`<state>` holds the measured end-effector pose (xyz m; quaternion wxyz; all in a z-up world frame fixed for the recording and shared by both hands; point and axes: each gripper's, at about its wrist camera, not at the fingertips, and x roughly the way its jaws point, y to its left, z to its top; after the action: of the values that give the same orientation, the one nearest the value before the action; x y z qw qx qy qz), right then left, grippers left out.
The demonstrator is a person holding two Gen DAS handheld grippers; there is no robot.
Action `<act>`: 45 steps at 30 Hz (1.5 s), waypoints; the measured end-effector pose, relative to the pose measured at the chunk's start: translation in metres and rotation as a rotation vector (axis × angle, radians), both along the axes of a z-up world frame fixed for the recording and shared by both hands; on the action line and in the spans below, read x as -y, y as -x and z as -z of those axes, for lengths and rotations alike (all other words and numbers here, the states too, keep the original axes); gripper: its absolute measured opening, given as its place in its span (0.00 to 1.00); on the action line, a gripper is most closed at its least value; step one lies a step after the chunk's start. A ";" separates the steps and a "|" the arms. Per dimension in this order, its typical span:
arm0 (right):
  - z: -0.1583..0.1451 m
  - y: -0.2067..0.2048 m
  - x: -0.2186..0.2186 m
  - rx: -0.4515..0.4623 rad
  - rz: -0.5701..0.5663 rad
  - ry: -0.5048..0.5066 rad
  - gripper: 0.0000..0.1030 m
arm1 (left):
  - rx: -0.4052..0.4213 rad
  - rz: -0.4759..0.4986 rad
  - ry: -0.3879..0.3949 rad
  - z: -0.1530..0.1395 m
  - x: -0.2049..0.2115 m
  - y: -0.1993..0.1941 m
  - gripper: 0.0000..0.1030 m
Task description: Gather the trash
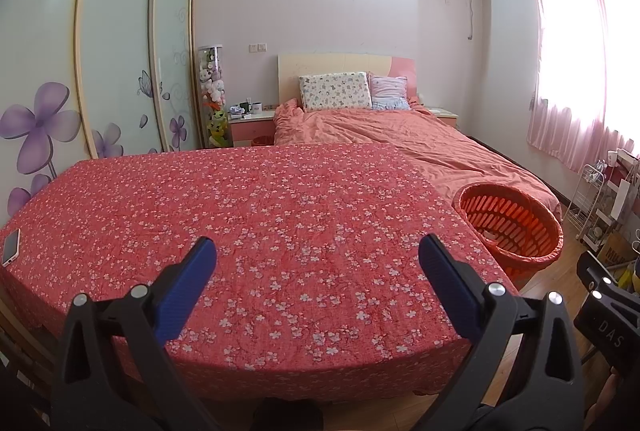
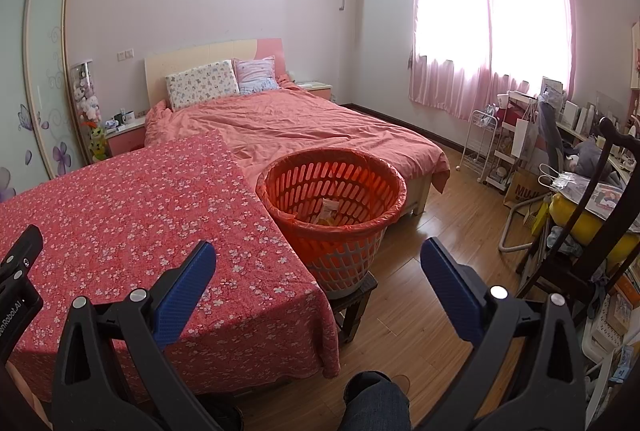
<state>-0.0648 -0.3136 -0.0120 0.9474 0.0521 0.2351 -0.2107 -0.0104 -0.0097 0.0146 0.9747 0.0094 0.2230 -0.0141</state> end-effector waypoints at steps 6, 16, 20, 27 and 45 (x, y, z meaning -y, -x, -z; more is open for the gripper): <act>0.000 0.000 0.000 0.000 0.000 0.000 0.98 | -0.002 0.000 0.002 0.000 -0.001 0.000 0.96; 0.000 0.000 0.001 -0.001 0.000 -0.001 0.98 | -0.005 -0.003 0.003 0.001 0.001 -0.001 0.96; 0.000 0.000 0.001 -0.001 0.000 -0.002 0.98 | -0.004 -0.002 0.003 0.001 0.001 -0.001 0.96; 0.002 0.000 0.001 -0.002 0.001 -0.003 0.98 | -0.006 -0.002 0.002 0.002 0.002 -0.002 0.96; 0.008 0.003 -0.001 -0.007 0.002 -0.011 0.98 | -0.008 -0.004 -0.003 0.004 0.004 -0.001 0.96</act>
<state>-0.0679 -0.3126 -0.0204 0.9460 0.0568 0.2397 -0.2106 -0.0093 -0.0132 0.0102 0.9738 0.0105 0.2268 -0.0118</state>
